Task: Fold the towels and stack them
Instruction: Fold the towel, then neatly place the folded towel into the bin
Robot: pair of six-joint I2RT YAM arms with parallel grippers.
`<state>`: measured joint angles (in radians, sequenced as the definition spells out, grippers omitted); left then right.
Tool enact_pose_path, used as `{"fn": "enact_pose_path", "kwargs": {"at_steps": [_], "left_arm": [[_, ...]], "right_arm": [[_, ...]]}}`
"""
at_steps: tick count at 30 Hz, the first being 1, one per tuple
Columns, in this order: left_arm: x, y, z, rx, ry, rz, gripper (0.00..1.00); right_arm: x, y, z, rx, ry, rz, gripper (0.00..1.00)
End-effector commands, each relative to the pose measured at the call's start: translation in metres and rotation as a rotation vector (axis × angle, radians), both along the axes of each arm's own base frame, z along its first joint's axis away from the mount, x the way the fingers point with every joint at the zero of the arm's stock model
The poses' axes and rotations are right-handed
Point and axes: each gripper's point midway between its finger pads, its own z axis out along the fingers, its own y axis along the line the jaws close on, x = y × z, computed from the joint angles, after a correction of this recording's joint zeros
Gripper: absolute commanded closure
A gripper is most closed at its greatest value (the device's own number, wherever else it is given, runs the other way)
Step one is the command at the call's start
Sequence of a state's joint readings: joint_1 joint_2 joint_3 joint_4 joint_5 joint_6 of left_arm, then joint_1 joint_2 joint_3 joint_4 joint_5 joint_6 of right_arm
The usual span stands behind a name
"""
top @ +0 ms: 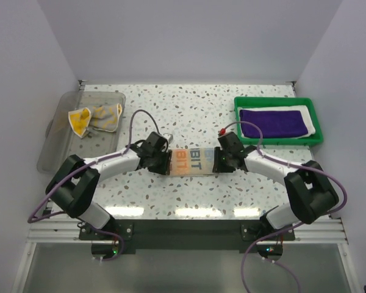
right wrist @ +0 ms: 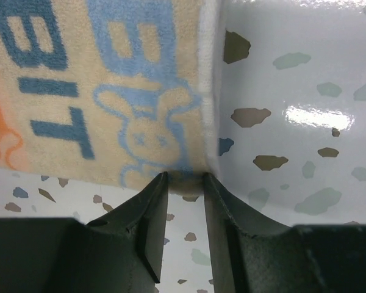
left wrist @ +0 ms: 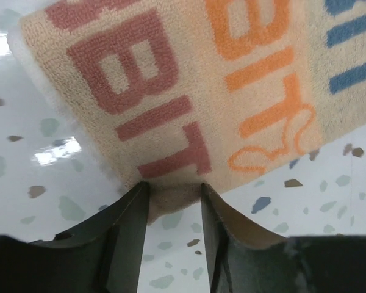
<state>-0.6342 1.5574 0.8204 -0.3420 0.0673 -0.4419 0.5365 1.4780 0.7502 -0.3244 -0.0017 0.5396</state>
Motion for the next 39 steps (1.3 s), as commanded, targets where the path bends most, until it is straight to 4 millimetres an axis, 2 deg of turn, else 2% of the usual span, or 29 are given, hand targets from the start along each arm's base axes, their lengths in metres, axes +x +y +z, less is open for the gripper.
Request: {"fn": "enact_pose_path", "kwargs": {"at_steps": [1,2,3,4,5,7,8,10,11,13,14,16,17,19,20,22,23,24,25,26,28,30,34,39], "left_arm": [[0.01,0.042,-0.001,0.153,-0.046,0.077,0.53],[0.019,0.037,0.015,0.134,-0.096,0.055,0.47],[0.023,0.033,0.024,0.124,-0.123,0.036,0.36],[0.026,0.029,0.032,0.116,-0.15,0.016,0.31],[0.035,0.025,0.05,0.106,-0.206,0.004,0.23],[0.04,0.016,0.066,0.09,-0.247,-0.025,0.18],[0.044,0.007,0.079,0.072,-0.281,-0.05,0.14],[0.045,-0.005,0.089,0.051,-0.306,-0.081,0.12],[0.045,-0.02,0.098,0.031,-0.324,-0.114,0.1],[0.042,-0.037,0.104,0.019,-0.338,-0.152,0.1],[0.039,-0.055,0.108,0.012,-0.351,-0.192,0.1],[0.033,-0.073,0.109,0.017,-0.358,-0.235,0.11],[0.029,-0.091,0.108,0.023,-0.361,-0.271,0.14],[0.024,-0.108,0.103,0.032,-0.354,-0.307,0.18],[0.02,-0.124,0.098,0.048,-0.353,-0.337,0.23],[0.018,-0.138,0.092,0.073,-0.361,-0.365,0.3],[0.014,-0.152,0.085,0.086,-0.363,-0.398,0.38],[0.012,-0.156,0.081,0.101,-0.358,-0.414,0.4],[0.011,-0.16,0.068,0.131,-0.343,-0.427,0.41],[0.01,-0.168,0.068,0.135,-0.35,-0.438,0.41],[0.01,-0.172,0.053,0.169,-0.338,-0.451,0.41],[0.009,-0.18,0.051,0.171,-0.346,-0.465,0.41],[0.01,-0.186,0.029,0.209,-0.328,-0.487,0.41],[0.009,-0.176,0.006,0.288,-0.285,-0.486,0.41]], "right_arm": [[0.006,-0.01,0.014,-0.063,-0.023,-0.004,0.64],[0.004,-0.014,0.018,-0.079,-0.018,-0.006,0.62],[0.009,-0.02,0.024,-0.107,-0.038,-0.022,0.55],[0.015,-0.021,0.037,-0.104,-0.065,-0.029,0.51],[0.014,-0.027,0.039,-0.119,-0.053,-0.035,0.48],[0.023,-0.04,0.049,-0.114,-0.058,-0.082,0.38],[0.024,-0.053,0.05,-0.108,-0.039,-0.122,0.31],[0.027,-0.067,0.053,-0.109,-0.026,-0.164,0.23],[0.025,-0.073,0.052,-0.117,-0.006,-0.18,0.17],[0.026,-0.085,0.053,-0.113,0.01,-0.217,0.12],[0.024,-0.088,0.053,-0.111,0.02,-0.228,0.09],[0.021,-0.095,0.049,-0.085,0.046,-0.271,0.07],[0.021,-0.097,0.048,-0.071,0.054,-0.287,0.06],[0.018,-0.106,0.04,-0.047,0.084,-0.34,0.06],[0.018,-0.109,0.038,-0.017,0.095,-0.361,0.06],[0.013,-0.111,0.032,0.004,0.118,-0.377,0.06],[0.014,-0.112,0.031,0.019,0.123,-0.384,0.06],[0.011,-0.112,0.029,0.026,0.132,-0.386,0.06],[0.01,-0.112,0.027,0.03,0.136,-0.389,0.06],[0.01,-0.113,0.027,0.036,0.133,-0.391,0.06],[0.007,-0.114,0.024,0.037,0.14,-0.394,0.06],[0.006,-0.112,0.022,0.047,0.143,-0.392,0.06],[0.004,-0.111,0.019,0.054,0.15,-0.39,0.06],[0.002,-0.108,0.017,0.072,0.154,-0.381,0.06]]}}
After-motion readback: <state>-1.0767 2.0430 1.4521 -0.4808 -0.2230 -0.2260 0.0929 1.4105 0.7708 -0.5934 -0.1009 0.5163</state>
